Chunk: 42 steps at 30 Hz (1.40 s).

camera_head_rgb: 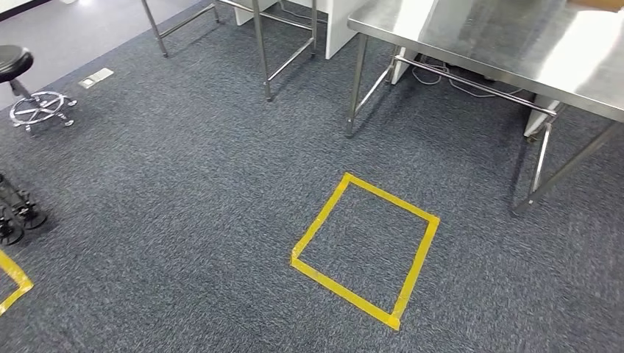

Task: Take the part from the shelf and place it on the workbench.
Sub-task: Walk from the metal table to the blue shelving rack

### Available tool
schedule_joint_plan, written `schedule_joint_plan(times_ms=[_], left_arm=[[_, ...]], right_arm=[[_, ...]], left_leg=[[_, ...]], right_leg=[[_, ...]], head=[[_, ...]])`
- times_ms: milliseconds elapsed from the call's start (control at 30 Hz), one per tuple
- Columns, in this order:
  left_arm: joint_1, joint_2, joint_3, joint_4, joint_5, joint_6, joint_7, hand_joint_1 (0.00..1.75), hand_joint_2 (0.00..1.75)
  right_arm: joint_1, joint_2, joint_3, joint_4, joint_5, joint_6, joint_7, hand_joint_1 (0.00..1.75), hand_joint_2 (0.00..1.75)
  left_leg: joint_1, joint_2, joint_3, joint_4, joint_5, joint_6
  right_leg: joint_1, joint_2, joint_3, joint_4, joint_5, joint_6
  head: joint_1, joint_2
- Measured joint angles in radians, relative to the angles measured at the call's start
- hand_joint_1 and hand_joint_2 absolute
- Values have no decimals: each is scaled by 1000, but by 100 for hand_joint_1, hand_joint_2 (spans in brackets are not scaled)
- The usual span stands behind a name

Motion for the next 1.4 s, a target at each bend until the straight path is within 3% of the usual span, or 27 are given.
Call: schedule_joint_plan(times_ms=[33, 67, 133, 200, 233, 300, 367, 433, 500, 533, 567, 600, 667, 733, 767, 833, 867, 900, 967, 1033, 1067, 1100, 1167, 1200, 1267, 1333, 1400], left_arm=[[1, 0, 0, 0, 0, 0, 0, 0, 0], [1, -1, 0, 0, 0, 0, 0, 0, 0], [2, -2, 0, 0, 0, -1, 0, 0, 0], [2, -4, 0, 0, 0, -2, 0, 0, 0], [2, -4, 0, 0, 0, -2, 0, 0, 0], [3, -4, 0, 0, 0, -2, -1, 0, 0], [5, -2, 0, 0, 0, -2, -1, 0, 0], [5, -1, 0, 0, 0, -2, -1, 0, 0], [5, -1, 0, 0, 0, -2, -1, 0, 0], [5, -1, 0, 0, 0, -2, -1, 0, 0], [6, -2, 0, 0, 0, -2, -1, 0, 0], [7, -2, 0, 0, 0, -2, -1, 0, 0], [6, -1, 0, 0, 0, -2, -1, 0, 0], [2, 0, 0, 0, 0, -1, -1, 0, 0], [1, 1, 0, 0, -1, -1, -2, 0, 0], [0, 2, 0, 0, -2, 0, -2, 0, 0], [1, 2, 0, 0, -2, 0, -2, 0, 0], [1, 1, 0, 0, -3, 0, -2, 0, 0], [-1, 0, 0, 0, -3, 0, -2, 0, 0], [-1, -1, 0, 0, -3, 0, -2, 0, 0], [-1, -1, 0, 0, -3, 0, -2, 0, 0], [0, -2, 0, 0, -3, 0, -1, 0, 0], [0, -3, 0, 0, -3, 0, -1, 0, 0], [0, -4, 0, 0, -3, 0, -1, 0, 0], [0, -3, 0, 0, -3, 0, -1, 0, 0], [1, -2, 0, 0, -3, 0, -1, 0, 0], [3, 0, 0, 0, -3, 0, 0, 0, 0]], right_arm=[[1, 0, 0, 0, -1, 0, 0, 0, 175], [3, -1, 0, 0, -2, 0, 0, 0, 175], [4, -4, 0, 0, -4, 1, -1, 0, 175], [3, -6, 0, 0, -5, 1, -3, 0, 175], [2, -6, 0, 0, -6, 2, -3, 0, 175], [0, -6, 0, 0, -7, 2, -3, 0, 175], [-2, -4, 0, 0, -8, 2, -3, 0, 175], [-1, -3, 0, 0, -7, 2, -3, 0, 175], [1, -3, 0, 0, -7, 2, -2, 0, 175], [2, -3, 0, 0, -7, 2, -1, 0, 175], [2, -3, 0, 0, -7, 1, -1, 0, 175], [2, -3, 0, 0, -7, 1, 0, 0, 175], [0, -2, 0, 0, -7, 1, 0, 0, 175], [0, 0, 1, 0, -6, 1, 0, 0, 175], [-1, 1, 1, 0, -6, 0, 0, 0, 175], [-2, 2, 1, 0, -7, -1, 0, 0, 175], [-2, 2, 1, 0, -7, -1, 0, 0, 175], [-2, 2, 1, 0, -7, -2, 0, 0, 175], [-1, 2, 1, 0, -7, -2, 1, 0, 175], [2, 2, 1, 0, -8, -2, 2, 0, 175], [3, 1, 1, 0, -8, -2, 3, 0, 175], [4, 1, 1, 0, -8, -2, 3, 0, 175], [4, -1, 1, 0, -8, -2, 3, 0, 175], [3, -1, 1, 0, -7, -2, 3, 0, 175], [2, 0, 1, 0, -7, -2, 3, 0, 175], [0, 1, 1, 0, -7, -2, 2, 0, 175], [-1, 1, 1, 0, -7, -2, 2, 0, 175]], left_leg=[[0, -9, 0, 0, 0, 0], [0, -19, 0, 1, 0, -1], [1, -39, 1, 5, -2, -4], [-2, -55, 0, 14, -7, -12], [-5, -60, -1, 17, -10, -17], [-7, -67, -6, 21, -11, -26], [-3, -56, -13, 35, -21, -34], [1, -21, -49, 116, -71, -44], [5, 4, -117, 254, -137, -53], [7, 8, -144, 306, -153, -55], [9, 10, -152, 321, -149, -55], [9, 13, -140, 293, -127, -53], [6, 36, -68, 152, -61, -42], [-2, 60, -15, 48, -28, -30], [-6, 64, -9, 32, -27, -26], [-8, 47, -8, 25, -22, -18], [-6, 39, -4, 16, -16, -13], [-3, 31, 0, 7, -10, -7], [0, 16, 5, -4, -2, -1], [0, -2, 4, -3, -1, 1], [0, -12, 4, -3, -1, 0], [1, -22, 5, -1, -2, -1], [3, -41, 5, 6, -6, -8], [2, -50, 4, 13, -10, -14], [-1, -62, -1, 24, -18, -27], [2, -68, -5, 27, -20, -36], [7, -53, -16, 50, -36, -43]], right_leg=[[-1, 2, -22, 41, -10, 5], [-3, 3, -27, 45, -3, 13], [-7, 11, 22, -69, 55, 34], [-10, 29, 79, -200, 108, 39], [-9, 35, 93, -231, 119, 34], [-6, 29, 97, -238, 125, 18], [-12, 19, 101, -238, 129, 5], [-13, 7, 103, -241, 129, -8], [-8, -8, 103, -241, 127, -16], [-6, -16, 103, -240, 126, -17], [-5, -24, 103, -240, 125, -18], [-3, -31, 104, -240, 124, -18], [-1, -43, 107, -241, 123, -19], [6, -54, 108, -241, 119, -15], [7, -60, 109, -241, 118, -11], [9, -70, 110, -243, 115, -1], [9, -63, 109, -238, 110, 3], [9, -49, 100, -216, 97, 4], [4, -11, 51, -111, 46, 1], [-1, 3, -16, 23, -1, 2], [-3, 4, -33, 53, -5, 9], [-6, 5, -30, 40, 10, 20], [-15, 17, 27, -92, 71, 43], [-17, 26, 57, -159, 98, 47], [-16, 39, 88, -226, 121, 38], [-13, 30, 91, -226, 123, 19], [-16, 21, 94, -228, 127, 4]], head=[[1, 0], [1, 0], [2, 0], [4, 0], [5, 0], [4, 0], [1, 0], [-5, 0], [-10, 0], [-10, 0], [-10, 0], [-10, 0], [-10, 0], [-10, 0], [-10, 0], [-10, 0], [-9, 0], [-8, 0], [-4, 0], [-1, 0], [-1, 0], [0, 0], [1, 0], [3, 0], [4, 0], [3, 0], [-1, 0]])
